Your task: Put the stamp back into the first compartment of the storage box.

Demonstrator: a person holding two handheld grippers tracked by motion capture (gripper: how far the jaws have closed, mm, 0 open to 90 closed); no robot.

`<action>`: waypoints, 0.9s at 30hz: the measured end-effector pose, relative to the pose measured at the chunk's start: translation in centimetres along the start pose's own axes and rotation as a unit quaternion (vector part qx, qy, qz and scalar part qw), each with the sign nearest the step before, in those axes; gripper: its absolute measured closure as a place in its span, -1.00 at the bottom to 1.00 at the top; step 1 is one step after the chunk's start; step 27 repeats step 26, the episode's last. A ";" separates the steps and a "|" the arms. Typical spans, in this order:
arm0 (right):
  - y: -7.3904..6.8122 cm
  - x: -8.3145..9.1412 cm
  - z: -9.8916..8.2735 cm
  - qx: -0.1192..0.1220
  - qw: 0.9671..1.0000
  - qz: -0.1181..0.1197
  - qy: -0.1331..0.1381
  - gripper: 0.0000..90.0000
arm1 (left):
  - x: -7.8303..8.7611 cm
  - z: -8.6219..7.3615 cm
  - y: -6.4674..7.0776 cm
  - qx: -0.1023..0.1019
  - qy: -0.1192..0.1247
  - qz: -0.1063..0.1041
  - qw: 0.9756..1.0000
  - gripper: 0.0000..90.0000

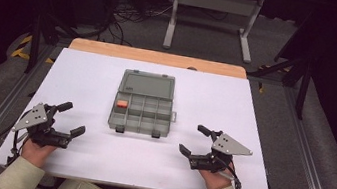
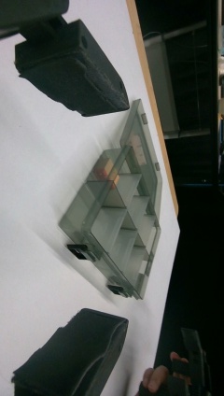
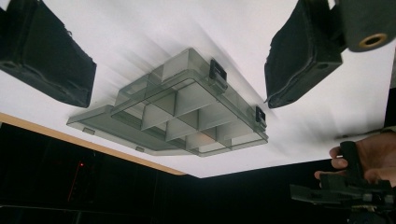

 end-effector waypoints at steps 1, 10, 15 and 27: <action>0.0 0.0 0.0 0.000 1.000 0.000 0.000 -0.80 | -0.2 -0.3 -0.1 0.002 -0.003 -0.001 1.000 -0.96; 0.1 0.1 -0.1 -0.001 1.000 -0.003 0.000 -0.82 | -0.1 -0.3 -0.2 0.008 0.000 0.006 1.000 -0.98; 0.1 0.1 -0.1 -0.001 1.000 -0.004 -0.001 -0.83 | 0.0 -0.1 -0.1 0.011 0.003 0.003 1.000 -0.98; 0.0 0.2 -0.1 0.000 1.000 -0.006 0.000 -0.84 | 0.3 0.6 0.1 0.005 0.000 0.003 1.000 -0.98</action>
Point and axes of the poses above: each handheld gripper's, and its own axes: x roughly backward along the jaws, z roughly out of its top, y roughly to its right, the point moved 1 cm from there along -x, roughly forward along the jaws, and after that the axes turned 4 degrees about z, right-handed, at the moved point
